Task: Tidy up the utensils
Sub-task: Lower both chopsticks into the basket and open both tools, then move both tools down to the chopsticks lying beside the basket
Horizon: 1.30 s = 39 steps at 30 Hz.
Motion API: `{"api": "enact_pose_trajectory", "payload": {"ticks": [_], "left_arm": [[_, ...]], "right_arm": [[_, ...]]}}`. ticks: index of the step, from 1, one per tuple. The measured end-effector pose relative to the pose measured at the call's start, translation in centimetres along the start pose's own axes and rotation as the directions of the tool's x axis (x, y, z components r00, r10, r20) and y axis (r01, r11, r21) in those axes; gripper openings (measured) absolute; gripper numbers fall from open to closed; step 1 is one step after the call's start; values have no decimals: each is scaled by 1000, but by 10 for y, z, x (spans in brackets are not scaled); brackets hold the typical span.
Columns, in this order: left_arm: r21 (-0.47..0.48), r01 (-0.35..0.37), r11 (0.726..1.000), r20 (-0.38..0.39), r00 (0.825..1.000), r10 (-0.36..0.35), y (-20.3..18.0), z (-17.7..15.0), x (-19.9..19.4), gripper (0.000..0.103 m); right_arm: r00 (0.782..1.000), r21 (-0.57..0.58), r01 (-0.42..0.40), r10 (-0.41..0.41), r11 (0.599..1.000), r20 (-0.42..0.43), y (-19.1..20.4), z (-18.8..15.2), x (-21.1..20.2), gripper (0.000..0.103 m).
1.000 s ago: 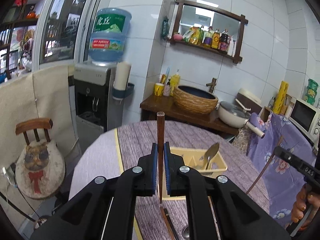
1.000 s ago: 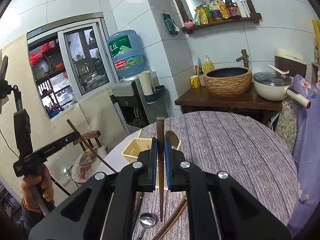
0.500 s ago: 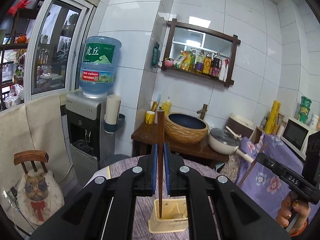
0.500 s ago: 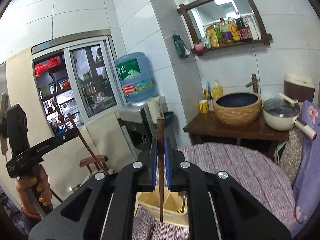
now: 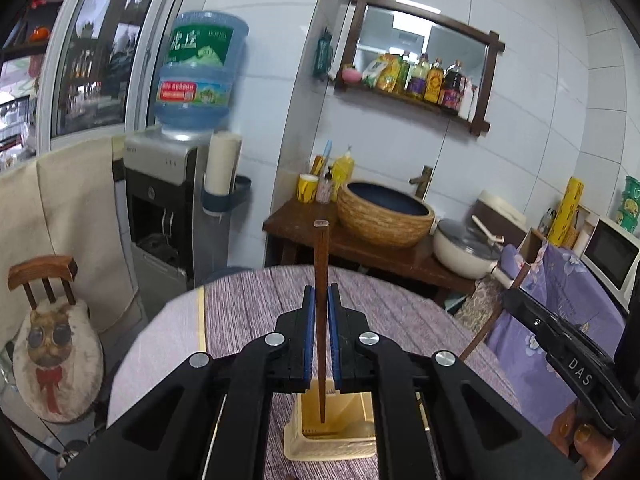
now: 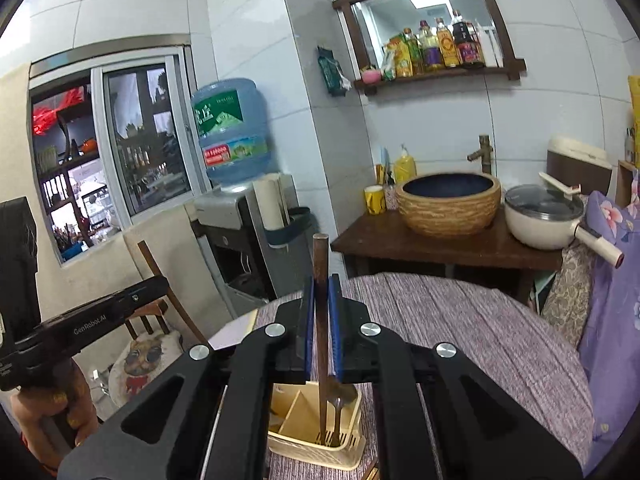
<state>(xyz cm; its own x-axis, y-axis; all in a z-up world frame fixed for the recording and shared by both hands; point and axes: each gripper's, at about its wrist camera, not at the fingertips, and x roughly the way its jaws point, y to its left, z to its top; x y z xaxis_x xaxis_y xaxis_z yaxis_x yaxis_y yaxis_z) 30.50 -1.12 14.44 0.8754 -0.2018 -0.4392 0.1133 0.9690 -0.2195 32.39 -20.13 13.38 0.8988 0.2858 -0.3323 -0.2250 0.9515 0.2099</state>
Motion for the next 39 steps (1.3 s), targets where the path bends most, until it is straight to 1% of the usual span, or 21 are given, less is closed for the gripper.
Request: {"api": "enact_pose_trajectory", "payload": {"ticks": [4,9,15,20,21,22,23,24,25,26,27,30,32,34,35,37,38,39], "left_arm": [[-12,-9,1000,-57,998,9,5,-22,20,7],[-25,-17,1000,-104,994,14,11,-39,35,7],[-29,-31,999,-117,993,28,13,-44,42,7],[-30,-9,1000,-131,991,5,12,-46,44,8],[-29,-2,1000,-131,991,-2,12,-46,43,9],[-27,3,1000,-130,991,-6,11,-47,42,13],[-24,5,1000,-124,992,-8,11,-47,39,29],[-23,8,1000,-114,993,-11,11,-49,36,50],[-24,16,1000,-97,995,-19,11,-51,30,60],[-24,24,999,-78,997,-26,11,-54,24,71],[-19,26,999,-63,998,-27,11,-57,17,77],[8,13,1000,-56,998,-12,11,-70,3,87],[21,-16,1000,-62,998,17,14,-83,-3,89],[47,-65,997,-91,993,69,18,-100,-6,89],[55,-81,995,-104,991,86,20,-107,-7,89],[70,-127,989,-149,979,136,26,-128,-4,89],[74,-138,988,-176,973,149,29,-137,-2,87],[76,-146,986,-213,964,159,32,-149,2,83]], "right_arm": [[999,4,9,-8,1000,-43,-3,-19,14,8],[998,15,19,-18,1000,-65,-9,-28,23,8],[997,24,35,-33,999,-64,-13,-32,27,8],[998,14,23,-22,1000,-56,-13,-33,26,9],[998,10,16,-15,1000,-54,-12,-34,25,11],[998,9,19,-19,1000,-53,-12,-35,24,25],[999,17,22,-21,1000,-43,-14,-37,22,36],[999,29,24,-23,999,-29,-16,-39,18,58],[999,40,34,-33,999,-13,-18,-41,13,61],[999,40,46,-45,998,-9,-19,-43,11,61],[998,32,64,-63,997,-12,-19,-46,7,60],[997,21,76,-76,997,-16,-21,-60,-8,60],[994,11,102,-101,995,-27,-23,-72,-15,60],[988,1,140,-140,990,-61,-26,-91,-20,60],[982,-10,166,-166,986,-89,-27,-101,-19,60],[967,-35,205,-208,978,-148,-29,-119,-15,61],[951,-48,229,-234,972,-202,-31,-137,-10,60],[942,-48,238,-242,970,-234,-33,-146,-7,60]]}}
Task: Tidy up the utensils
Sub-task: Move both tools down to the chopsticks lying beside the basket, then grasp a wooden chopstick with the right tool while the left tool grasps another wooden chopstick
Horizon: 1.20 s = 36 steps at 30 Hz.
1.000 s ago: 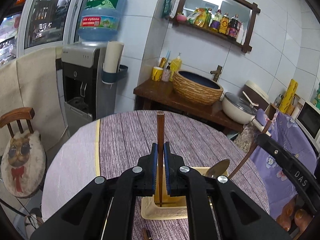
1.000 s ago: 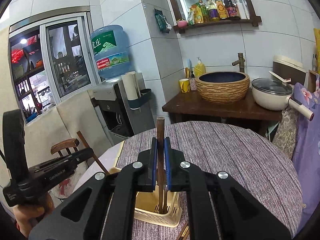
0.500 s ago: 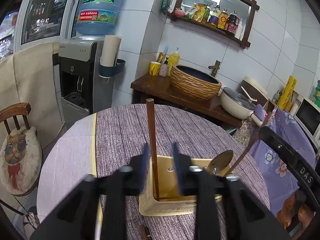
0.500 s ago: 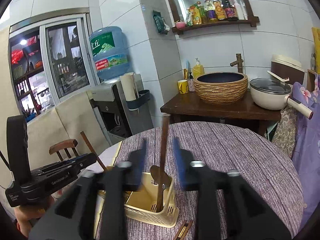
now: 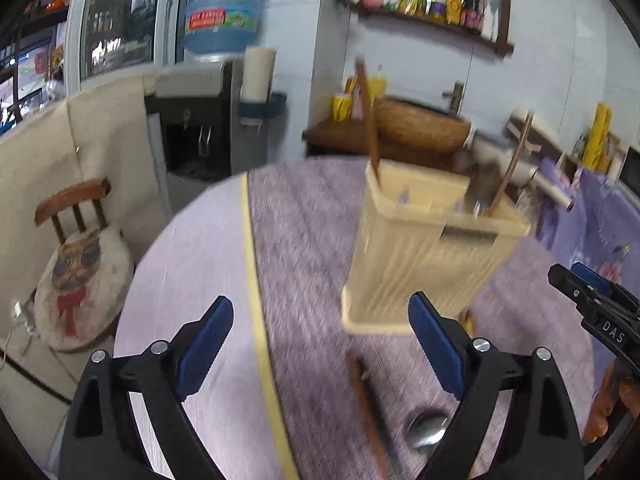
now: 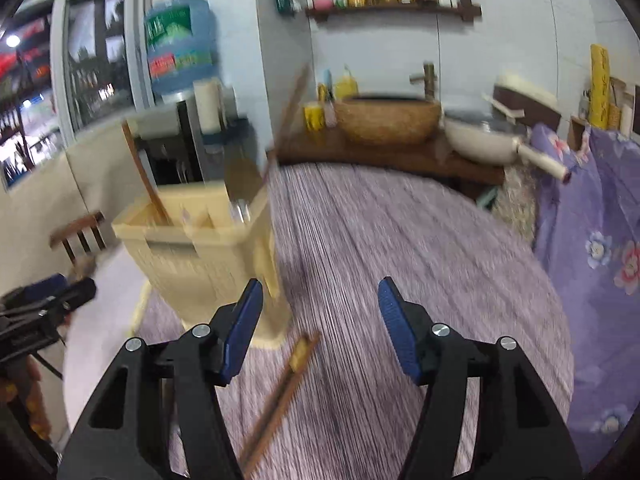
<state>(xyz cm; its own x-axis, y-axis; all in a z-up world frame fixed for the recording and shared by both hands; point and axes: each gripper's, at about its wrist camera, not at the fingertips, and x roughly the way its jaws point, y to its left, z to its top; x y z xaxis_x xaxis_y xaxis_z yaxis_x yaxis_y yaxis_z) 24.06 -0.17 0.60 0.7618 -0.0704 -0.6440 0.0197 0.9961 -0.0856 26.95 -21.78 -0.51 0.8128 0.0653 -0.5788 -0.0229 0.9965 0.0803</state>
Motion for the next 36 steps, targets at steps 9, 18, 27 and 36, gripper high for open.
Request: {"api": "enact_pose_trajectory", "payload": {"ticks": [9,18,27,36], "left_arm": [[-8,29,1000,-215,976,-30,0,-64,41,52],[37,2,999,-221,975,6,-12,-77,42,51],[67,-94,993,-214,971,106,-1,-77,44,51],[-5,-28,1000,-194,981,26,-1,-68,39,51]], "right_arm": [[973,22,25,-19,999,-232,8,-72,42,60],[962,-15,55,-57,998,-267,18,-87,51,60],[960,2,102,-98,995,-263,-2,-91,44,58],[963,88,86,-60,992,-264,-15,-83,50,53]]}}
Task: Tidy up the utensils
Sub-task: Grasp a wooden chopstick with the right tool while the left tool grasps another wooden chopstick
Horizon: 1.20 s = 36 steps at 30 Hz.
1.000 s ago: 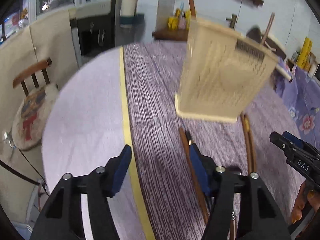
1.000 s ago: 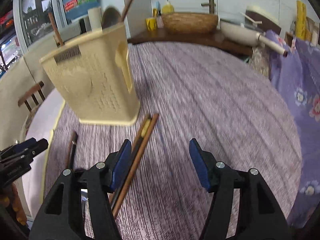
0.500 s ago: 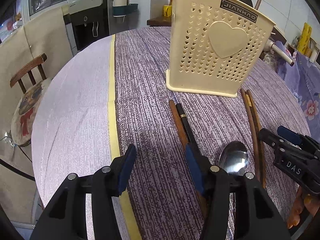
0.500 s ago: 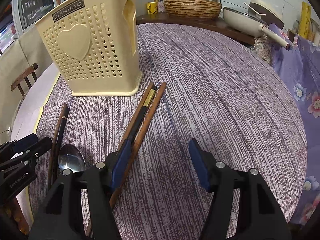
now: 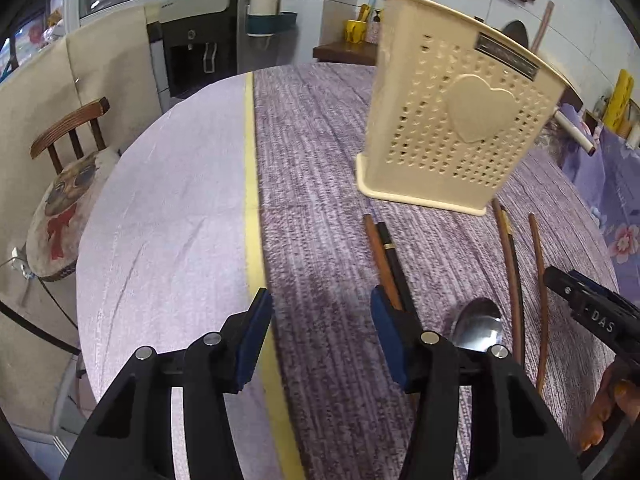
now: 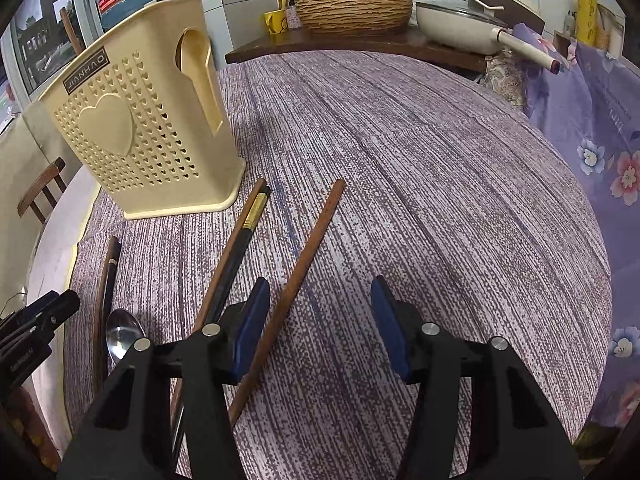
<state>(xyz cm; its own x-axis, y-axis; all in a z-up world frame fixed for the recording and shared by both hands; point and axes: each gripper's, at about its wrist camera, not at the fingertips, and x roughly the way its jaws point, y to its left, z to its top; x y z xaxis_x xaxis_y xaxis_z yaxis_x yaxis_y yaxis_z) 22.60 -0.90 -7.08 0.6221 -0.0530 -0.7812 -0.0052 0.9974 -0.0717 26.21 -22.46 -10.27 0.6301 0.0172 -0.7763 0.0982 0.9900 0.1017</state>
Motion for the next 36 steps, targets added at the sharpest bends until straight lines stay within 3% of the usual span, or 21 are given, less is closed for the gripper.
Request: {"api": "enact_pose_trajectory", "payload": {"ticks": [6,16,19,24,30,36], "left_arm": [[31,37,999,-26,999,-36,-14,-6,2,51],[68,10,998,-28,1000,-8,-17,-6,5,55],[56,-43,997,-42,998,46,-6,-5,4,53],[-31,23,999,-26,999,-24,6,-1,1,53],[14,79,997,-35,996,-78,-18,-2,2,53],[46,16,999,-36,999,-14,-18,-7,3,53]], "right_arm": [[1000,6,-12,12,1000,-11,2,-2,5,53],[1000,-13,6,-6,1000,-8,6,-3,5,53],[1000,-10,15,-16,1000,-10,4,-4,4,53],[1000,10,0,0,1000,-20,0,0,5,50],[1000,9,3,-3,1000,-15,0,1,7,50],[1000,7,0,1,1000,-12,0,-1,6,50]]}}
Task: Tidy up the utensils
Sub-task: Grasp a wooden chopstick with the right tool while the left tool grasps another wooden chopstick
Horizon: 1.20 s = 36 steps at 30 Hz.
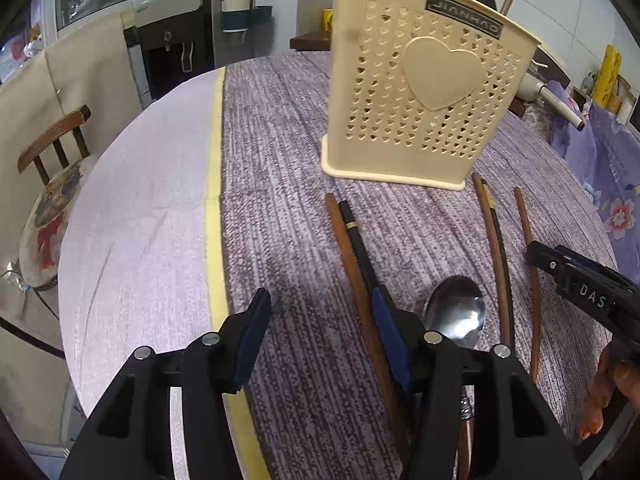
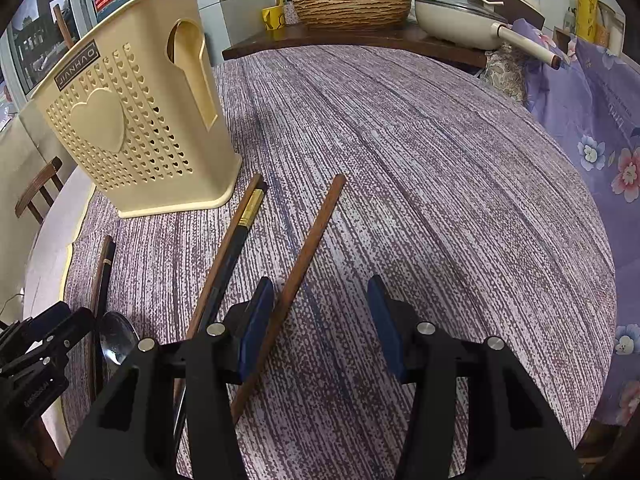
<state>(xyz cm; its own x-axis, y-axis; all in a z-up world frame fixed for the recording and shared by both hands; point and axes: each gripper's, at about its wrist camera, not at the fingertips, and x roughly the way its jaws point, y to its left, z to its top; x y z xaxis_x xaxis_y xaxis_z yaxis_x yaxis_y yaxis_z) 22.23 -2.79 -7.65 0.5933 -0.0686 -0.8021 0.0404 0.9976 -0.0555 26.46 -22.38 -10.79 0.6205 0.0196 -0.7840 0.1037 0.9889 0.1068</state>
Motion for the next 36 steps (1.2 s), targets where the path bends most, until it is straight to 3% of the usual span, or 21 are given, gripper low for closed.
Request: {"api": "enact_pose_trajectory", "payload": {"ticks": [6,14,19,21,24,31,36], "left_arm": [[-35,-18,999,-6,1000,18,12,3,-1,53],[2,-38,999,-3,999,38,-3,11,8,52],[-3,-61,998,2,998,61,-5,19,13,40],[-2,-62,998,1,998,62,-6,22,15,30],[14,-79,997,3,997,79,-9,27,20,23],[10,-70,997,-12,997,70,-5,36,26,15],[7,-66,998,-5,998,66,-7,35,26,11]], "right_arm": [[1000,-4,5,-5,1000,1,1,1,1,50],[1000,8,23,-23,1000,0,1,8,7,50],[999,6,51,-51,999,4,3,17,14,36],[998,8,55,-55,998,4,3,23,19,33],[997,-6,73,-73,997,8,7,29,24,29],[996,-9,84,-84,996,-1,9,46,37,13],[996,-16,86,-86,996,7,14,47,39,12]]}}
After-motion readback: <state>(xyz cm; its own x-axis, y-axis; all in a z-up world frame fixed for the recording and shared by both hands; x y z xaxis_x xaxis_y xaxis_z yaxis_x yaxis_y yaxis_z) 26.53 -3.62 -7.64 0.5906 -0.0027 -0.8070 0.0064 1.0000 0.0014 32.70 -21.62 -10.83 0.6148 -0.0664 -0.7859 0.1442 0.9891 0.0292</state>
